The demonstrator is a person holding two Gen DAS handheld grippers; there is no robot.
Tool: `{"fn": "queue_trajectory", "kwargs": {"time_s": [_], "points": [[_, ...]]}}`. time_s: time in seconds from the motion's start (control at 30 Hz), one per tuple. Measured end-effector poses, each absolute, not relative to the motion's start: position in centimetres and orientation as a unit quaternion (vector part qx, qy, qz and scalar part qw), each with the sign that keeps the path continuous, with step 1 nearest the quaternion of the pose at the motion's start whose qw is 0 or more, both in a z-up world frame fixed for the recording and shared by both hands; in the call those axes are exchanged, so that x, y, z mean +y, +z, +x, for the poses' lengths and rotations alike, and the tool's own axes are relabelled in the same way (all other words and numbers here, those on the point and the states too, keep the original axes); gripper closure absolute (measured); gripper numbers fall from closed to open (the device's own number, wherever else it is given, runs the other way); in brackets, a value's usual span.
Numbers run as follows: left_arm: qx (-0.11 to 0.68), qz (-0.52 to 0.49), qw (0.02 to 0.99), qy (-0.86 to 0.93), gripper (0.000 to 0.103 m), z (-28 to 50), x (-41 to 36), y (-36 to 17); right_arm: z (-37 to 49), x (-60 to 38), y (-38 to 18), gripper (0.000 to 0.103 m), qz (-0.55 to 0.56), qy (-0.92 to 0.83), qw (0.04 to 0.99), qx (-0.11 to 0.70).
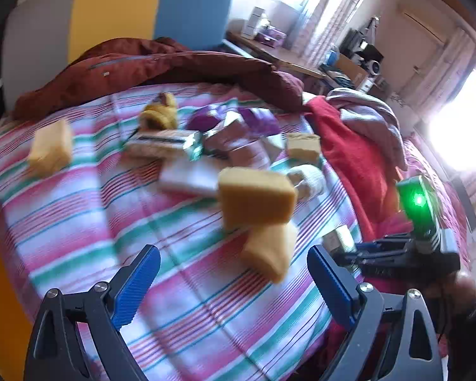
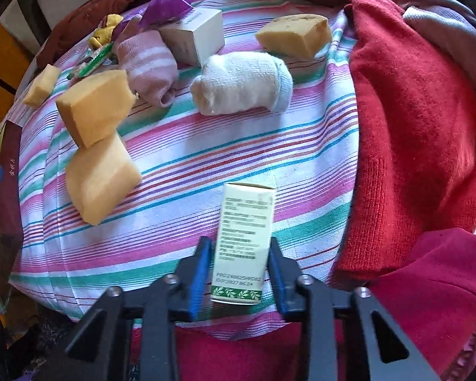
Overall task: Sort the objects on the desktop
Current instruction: 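Carry the yellow sponge in the left tool while the right tool carries the medicine box toward the tray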
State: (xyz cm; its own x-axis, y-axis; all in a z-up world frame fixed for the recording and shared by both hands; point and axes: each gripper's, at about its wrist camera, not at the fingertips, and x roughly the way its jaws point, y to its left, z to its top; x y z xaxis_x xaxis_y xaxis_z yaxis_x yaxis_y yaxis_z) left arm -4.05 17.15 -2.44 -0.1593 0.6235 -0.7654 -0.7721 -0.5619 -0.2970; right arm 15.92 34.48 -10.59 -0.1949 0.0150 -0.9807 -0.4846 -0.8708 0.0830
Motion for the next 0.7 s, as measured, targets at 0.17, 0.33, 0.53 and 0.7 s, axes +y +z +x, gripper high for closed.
{"fn": "queue_trajectory", "kwargs": {"time_s": [0.17,0.33,0.53,0.7], "points": [[0.101,-0.459,0.472,0.746,0.006,-5.1,20.5,-3.1,16.3,34.2,-10.9,0.072,-0.608,0.752,0.162,0.196],[0.120,-0.456,0.470,0.746,0.000,-5.9,23.4,-4.1,16.9,34.2,-11.3,0.072,-0.601,0.754,0.154,0.216],[0.170,-0.451,0.472,0.739,0.001,-5.7,26.3,-5.4,17.8,34.0,-11.8,0.072,-0.595,0.756,0.148,0.231],[0.170,-0.450,0.481,0.733,0.026,-5.6,26.7,-6.0,18.7,33.6,-12.0,0.072,-0.585,0.760,0.148,0.241]]}}
